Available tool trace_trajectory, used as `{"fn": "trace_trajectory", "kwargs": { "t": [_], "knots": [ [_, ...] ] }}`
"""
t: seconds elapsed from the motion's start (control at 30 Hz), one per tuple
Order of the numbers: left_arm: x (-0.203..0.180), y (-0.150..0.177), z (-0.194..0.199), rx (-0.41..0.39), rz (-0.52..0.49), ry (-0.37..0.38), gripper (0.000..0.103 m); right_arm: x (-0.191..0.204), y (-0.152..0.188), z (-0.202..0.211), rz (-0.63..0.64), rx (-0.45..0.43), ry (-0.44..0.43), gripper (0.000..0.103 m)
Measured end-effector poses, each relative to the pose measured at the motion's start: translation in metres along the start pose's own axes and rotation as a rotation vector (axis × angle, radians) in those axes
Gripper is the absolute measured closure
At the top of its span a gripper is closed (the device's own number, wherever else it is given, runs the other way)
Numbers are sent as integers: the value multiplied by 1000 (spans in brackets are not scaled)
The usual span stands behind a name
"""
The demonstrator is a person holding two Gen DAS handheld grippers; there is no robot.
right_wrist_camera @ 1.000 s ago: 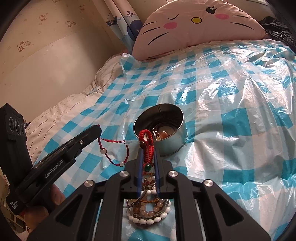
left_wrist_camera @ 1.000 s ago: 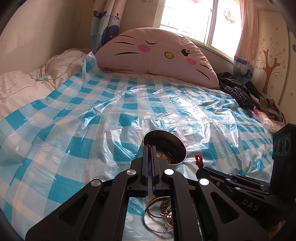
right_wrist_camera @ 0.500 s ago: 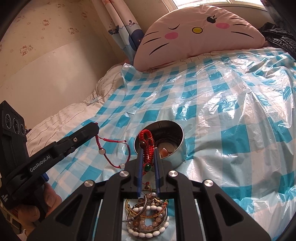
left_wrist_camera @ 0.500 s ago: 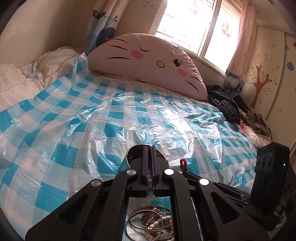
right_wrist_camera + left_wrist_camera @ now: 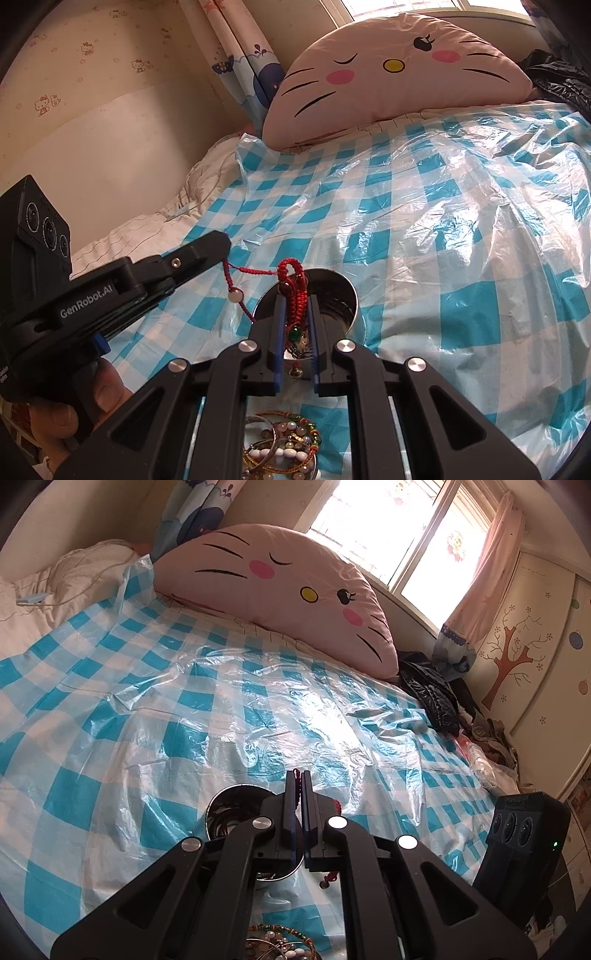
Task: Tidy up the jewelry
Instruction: 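Carry the small red bracelet over the tin and release it with the right tool, then drop the red beaded bracelet into the tin with the left tool, then move both tools back toward the gold bangle pile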
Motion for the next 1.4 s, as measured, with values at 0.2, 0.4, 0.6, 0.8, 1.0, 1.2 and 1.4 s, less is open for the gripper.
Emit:
{"fn": "trace_trajectory", "kwargs": {
  "t": [0.2,0.4,0.6,0.8,1.0,1.2,1.4],
  "knots": [
    [37,17,-18,47,50,-147,41,-1,-1,-30,49,51,28,91],
    [67,8,3,-14,99,-240,29,-2,9,-59,93,127,62,72],
    [88,19,8,14,174,-294,22,-14,12,-45,77,89,110,51],
    [87,30,17,34,155,-310,19,-40,6,-14,-36,35,153,40],
    [83,56,30,83,112,-330,19,-49,8,2,-80,22,168,39],
    [72,75,41,113,23,-362,19,-46,20,18,-92,25,169,37],
    [61,92,54,139,-86,-407,17,-48,37,43,-106,18,200,35]
  ]
}}
Point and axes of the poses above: each gripper's, at about its wrist camera, not at the fingertips, and z roughly against the way its jaws point, x to its left, y to its underside, the point moved 10 cm from there along -z, roughly the way its jaws point
